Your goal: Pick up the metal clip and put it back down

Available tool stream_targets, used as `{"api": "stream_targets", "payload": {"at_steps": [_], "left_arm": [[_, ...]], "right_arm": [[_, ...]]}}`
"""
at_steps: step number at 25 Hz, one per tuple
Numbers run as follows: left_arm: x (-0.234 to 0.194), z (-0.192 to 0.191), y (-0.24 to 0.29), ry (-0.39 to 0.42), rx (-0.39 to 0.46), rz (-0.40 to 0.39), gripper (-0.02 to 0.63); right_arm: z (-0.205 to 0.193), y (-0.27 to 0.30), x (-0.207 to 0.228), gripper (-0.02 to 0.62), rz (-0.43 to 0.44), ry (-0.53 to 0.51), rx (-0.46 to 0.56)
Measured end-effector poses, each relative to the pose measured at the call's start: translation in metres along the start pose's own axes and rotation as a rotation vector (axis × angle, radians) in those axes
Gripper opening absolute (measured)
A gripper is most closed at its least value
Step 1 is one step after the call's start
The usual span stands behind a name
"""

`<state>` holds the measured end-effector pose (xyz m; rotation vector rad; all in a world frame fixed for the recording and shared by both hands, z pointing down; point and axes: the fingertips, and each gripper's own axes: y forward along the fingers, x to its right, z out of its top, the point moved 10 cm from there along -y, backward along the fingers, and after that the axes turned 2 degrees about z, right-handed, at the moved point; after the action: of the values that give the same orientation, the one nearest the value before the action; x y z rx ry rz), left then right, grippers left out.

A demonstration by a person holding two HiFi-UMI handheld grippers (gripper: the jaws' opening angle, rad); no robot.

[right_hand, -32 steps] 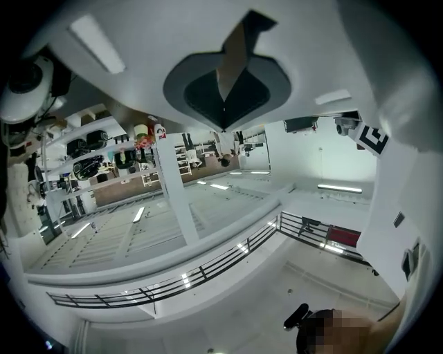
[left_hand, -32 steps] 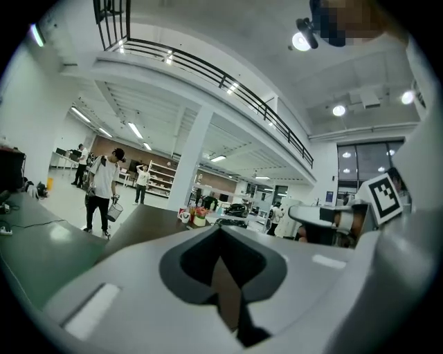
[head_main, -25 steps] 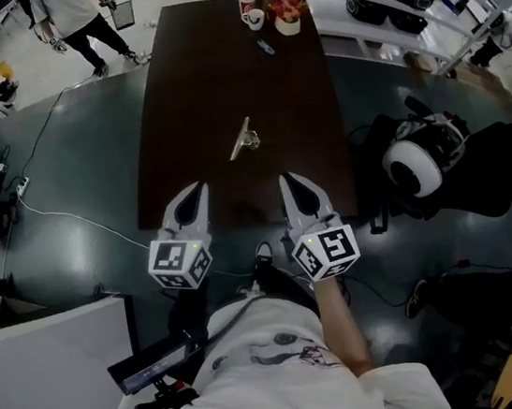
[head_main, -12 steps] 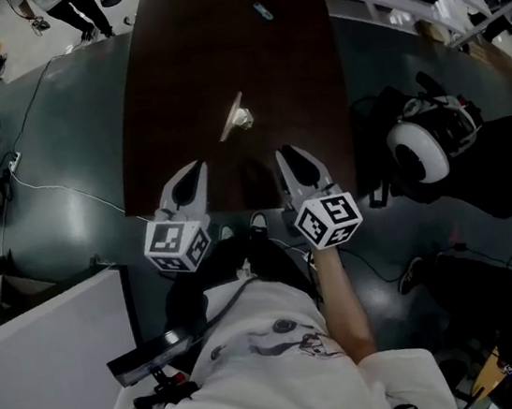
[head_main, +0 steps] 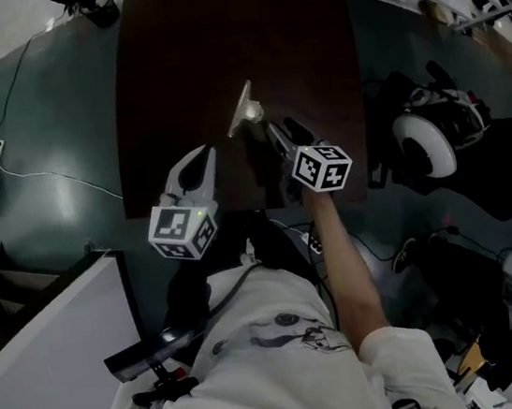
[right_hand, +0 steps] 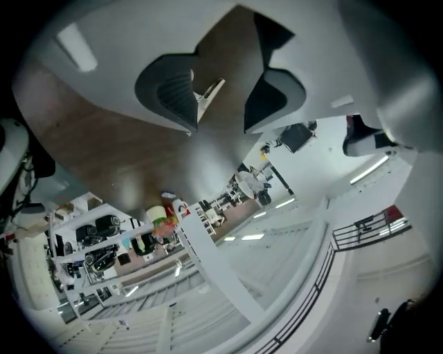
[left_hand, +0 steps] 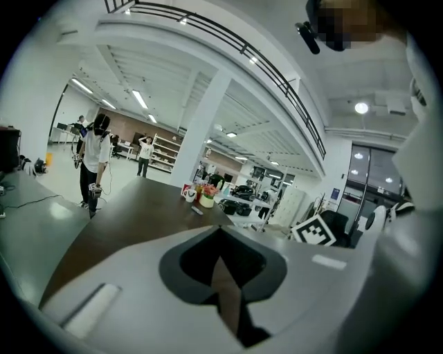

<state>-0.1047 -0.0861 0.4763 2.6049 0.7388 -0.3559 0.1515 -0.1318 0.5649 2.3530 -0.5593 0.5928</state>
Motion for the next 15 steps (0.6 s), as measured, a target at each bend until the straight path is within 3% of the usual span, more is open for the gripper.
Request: {"api": "stream_targets", "payload": {"at_steps": [3,9,12,15], "left_arm": [[-0.010,-0.002,0.010,-0.019,-0.031,-0.014,-0.003],[-0.030,-0.009,0.019,-0.041,-0.084,-0.008,-0.003],[-0.037,-0.008,0.021,-0.040,-0.106,0.001,-0.003],[-0.040,-0.008,0.023,-0.042,-0.127,0.004,-0.003]], "right_arm": [[-0.010,0.032,0.015,0.227,-0.023,-0.074,-0.111],[-0.029,0.080,0.034,0.322,0.016,-0.441,-0.359],[-0.034,0.095,0.041,0.339,0.051,-0.604,-0.469],[-0.033,0.108,0.046,0.339,0.091,-0.694,-0.527]]}}
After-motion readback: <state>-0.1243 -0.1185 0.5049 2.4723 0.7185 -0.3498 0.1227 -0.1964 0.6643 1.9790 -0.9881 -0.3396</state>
